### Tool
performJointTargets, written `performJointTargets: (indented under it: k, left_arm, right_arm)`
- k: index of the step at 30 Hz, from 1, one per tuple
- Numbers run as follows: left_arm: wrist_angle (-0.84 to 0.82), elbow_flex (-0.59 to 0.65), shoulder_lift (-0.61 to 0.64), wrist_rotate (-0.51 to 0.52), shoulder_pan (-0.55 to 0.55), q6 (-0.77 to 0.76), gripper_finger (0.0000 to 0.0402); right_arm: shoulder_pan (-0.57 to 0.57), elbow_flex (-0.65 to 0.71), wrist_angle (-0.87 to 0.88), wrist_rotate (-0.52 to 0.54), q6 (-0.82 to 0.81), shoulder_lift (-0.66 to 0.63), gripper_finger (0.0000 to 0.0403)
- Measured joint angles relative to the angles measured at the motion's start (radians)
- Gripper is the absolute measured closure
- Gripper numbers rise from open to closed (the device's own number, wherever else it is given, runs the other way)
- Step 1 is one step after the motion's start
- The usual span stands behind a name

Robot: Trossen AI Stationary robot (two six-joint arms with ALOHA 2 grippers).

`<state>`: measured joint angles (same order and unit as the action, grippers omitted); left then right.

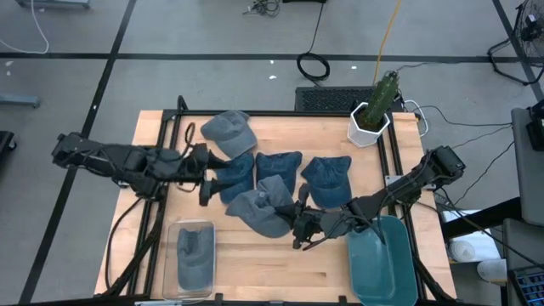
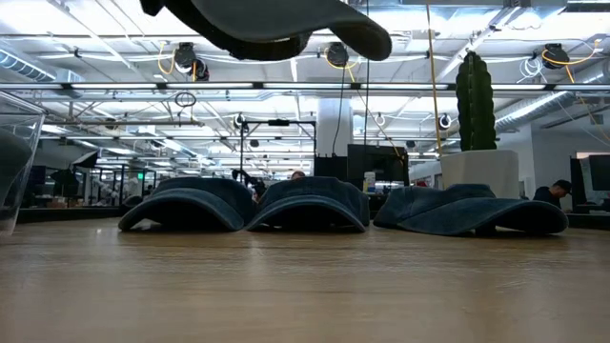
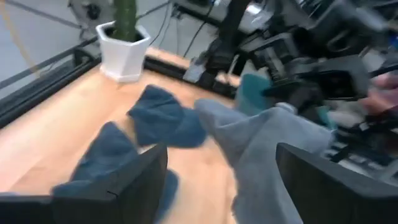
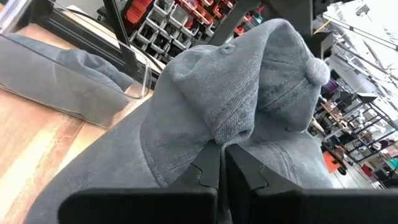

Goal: Pick & Place hat
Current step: Put the right gray cap into the transparent bin

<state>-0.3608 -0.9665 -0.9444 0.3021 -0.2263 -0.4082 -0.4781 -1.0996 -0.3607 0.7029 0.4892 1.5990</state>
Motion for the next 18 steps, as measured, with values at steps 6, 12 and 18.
performJointTargets:
  k: [6,12,18]
  left_arm:
    - [-0.049,-0.077,-0.047,-0.072,0.083,0.04,0.0117]
    - [-0.047,-0.08,-0.105,-0.202,0.125,0.002,0.0121]
    - [-0.049,-0.08,-0.147,-0.293,0.129,0.01,0.01]
  right_arm:
    - [0.011,0.0,0.034,0.001,-0.009,0.0,0.0403]
    - [0.013,0.0,0.058,0.001,-0.007,0.0,0.0403]
    - [0.013,0.0,0.057,0.001,-0.007,0.0,0.0403]
